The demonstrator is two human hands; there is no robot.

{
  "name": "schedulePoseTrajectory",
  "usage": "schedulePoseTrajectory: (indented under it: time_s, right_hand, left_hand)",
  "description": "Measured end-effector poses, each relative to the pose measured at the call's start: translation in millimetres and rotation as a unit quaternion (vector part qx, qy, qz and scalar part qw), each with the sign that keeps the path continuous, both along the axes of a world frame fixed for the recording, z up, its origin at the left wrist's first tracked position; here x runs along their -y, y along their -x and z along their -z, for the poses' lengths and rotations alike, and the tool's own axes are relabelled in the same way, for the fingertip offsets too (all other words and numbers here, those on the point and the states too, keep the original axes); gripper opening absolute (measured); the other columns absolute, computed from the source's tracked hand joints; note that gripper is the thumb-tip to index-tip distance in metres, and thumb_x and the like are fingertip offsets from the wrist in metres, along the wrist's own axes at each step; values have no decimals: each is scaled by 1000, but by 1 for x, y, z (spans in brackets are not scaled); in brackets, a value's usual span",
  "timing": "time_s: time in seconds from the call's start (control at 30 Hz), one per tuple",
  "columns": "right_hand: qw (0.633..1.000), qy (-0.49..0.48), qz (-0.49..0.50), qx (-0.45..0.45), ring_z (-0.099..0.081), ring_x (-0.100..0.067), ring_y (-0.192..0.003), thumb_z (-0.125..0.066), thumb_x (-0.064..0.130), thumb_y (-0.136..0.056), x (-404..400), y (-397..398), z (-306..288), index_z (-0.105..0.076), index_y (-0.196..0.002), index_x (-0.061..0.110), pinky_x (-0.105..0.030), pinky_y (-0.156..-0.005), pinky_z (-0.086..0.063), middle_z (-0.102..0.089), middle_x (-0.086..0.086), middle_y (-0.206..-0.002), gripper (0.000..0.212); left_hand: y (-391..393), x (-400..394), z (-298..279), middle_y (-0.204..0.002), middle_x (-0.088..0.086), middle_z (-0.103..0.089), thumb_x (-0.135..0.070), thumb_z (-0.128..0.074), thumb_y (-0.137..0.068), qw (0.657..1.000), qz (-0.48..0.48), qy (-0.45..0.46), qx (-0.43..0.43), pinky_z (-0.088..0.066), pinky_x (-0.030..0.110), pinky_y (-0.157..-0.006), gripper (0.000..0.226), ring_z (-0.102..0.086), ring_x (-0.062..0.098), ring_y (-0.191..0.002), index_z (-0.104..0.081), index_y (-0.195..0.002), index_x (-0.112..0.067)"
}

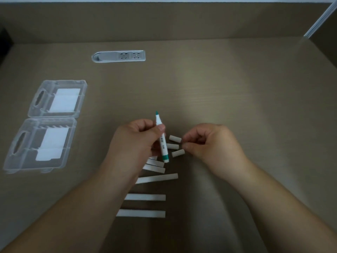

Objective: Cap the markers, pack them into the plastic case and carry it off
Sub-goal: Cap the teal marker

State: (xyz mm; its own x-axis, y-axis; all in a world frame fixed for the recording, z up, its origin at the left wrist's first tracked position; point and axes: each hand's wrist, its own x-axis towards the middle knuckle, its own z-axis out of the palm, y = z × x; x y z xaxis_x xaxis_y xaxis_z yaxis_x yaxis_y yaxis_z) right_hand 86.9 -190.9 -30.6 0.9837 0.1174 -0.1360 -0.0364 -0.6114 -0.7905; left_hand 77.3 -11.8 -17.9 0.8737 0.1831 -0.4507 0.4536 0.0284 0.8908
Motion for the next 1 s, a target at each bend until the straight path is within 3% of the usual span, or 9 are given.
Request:
schedulePoseTrajectory:
  time_s: [0.17, 0.37, 0.5, 0.6, 0.63, 0.7, 0.77, 0.83, 1.0]
  right_hand:
    - [972, 156, -129, 117, -59, -14, -75, -78, 14, -76, -5, 7, 21, -77, -89, 20, -26, -68, -48, -60, 2, -87, 15]
    - [961, 190, -155, 129, -60, -20, -79, -73, 15, -79, -13, 9, 29, -74, -87, 18, -30, -69, -50, -59, 0, -89, 8]
    - [989, 72, -100, 87, -52, -2, -67, -74, 16, -83, -13, 13, 20, -69, -85, 21, -12, -63, -38, -56, 9, -79, 7]
    - [987, -141, 5, -72, -48, -4, -52, -66, 12, -91, -16, 17, 9, -68, -87, 17, -17, -52, -39, -59, 4, -65, 6]
    - [963, -231, 42, -135, -48, -6, -49, -61, 7, -93, -18, 18, 7, -67, -91, 12, -19, -49, -38, -58, -1, -64, 8]
    - [873, -395, 107, -264, -48, -10, -49, -56, 2, -93, -23, 19, 2, -66, -103, 6, -21, -46, -37, -58, -8, -68, 15]
    - [778, -479, 151, -377, -48, -11, -48, -57, 5, -91, -27, 18, -3, -67, -105, 5, -20, -41, -37, -56, -8, -69, 17]
    - [711, -509, 177, -452, -47, -8, -45, -59, 9, -89, -28, 17, -7, -66, -94, 7, -16, -35, -36, -54, -6, -68, 9]
    - [674, -523, 199, -483, -49, -5, -43, -61, 12, -87, -30, 13, -6, -63, -79, 8, -13, -33, -37, -56, -3, -65, 9]
  left_hand:
    - [-3, -24, 6, -82, 1, -77, -26, -69, -91, 999, -9, -46, -3, -60, 33, -68, 2, -74, 18, -76, -71, -92, -26]
    - [-3, -27, 8, -80, 1, -77, -25, -69, -92, 999, 3, -44, -3, -55, 25, -59, 5, -70, 10, -64, -73, -91, -23]
    - [-3, -27, 8, -80, 0, -77, -25, -69, -91, 999, 3, -32, -3, -55, 27, -61, 5, -70, 11, -66, -74, -91, -23]
    - [-4, -25, 6, -80, 1, -77, -24, -70, -91, 1000, -3, -1, -9, -57, 31, -64, 4, -71, 16, -70, -74, -89, -23]
    - [-4, -24, 5, -79, 1, -77, -24, -69, -91, 1000, 0, 13, -10, -58, 32, -64, 5, -71, 16, -70, -74, -89, -22]
    - [-4, -22, 2, -76, 0, -77, -22, -67, -92, 999, 12, 45, -12, -59, 31, -63, 8, -70, 13, -66, -73, -93, -17]
    - [-4, -20, 0, -75, 0, -76, -22, -65, -93, 997, 25, 77, -12, -56, 28, -59, 12, -69, 12, -64, -72, -96, -12]
    - [-5, -18, -1, -74, 2, -75, -21, -63, -93, 994, 33, 102, -11, -55, 25, -56, 13, -70, 13, -63, -71, -93, -10]
    - [-9, -15, 0, -76, 3, -76, -21, -63, -92, 993, 45, 108, -10, -56, 24, -56, 14, -71, 15, -65, -72, -90, -10]
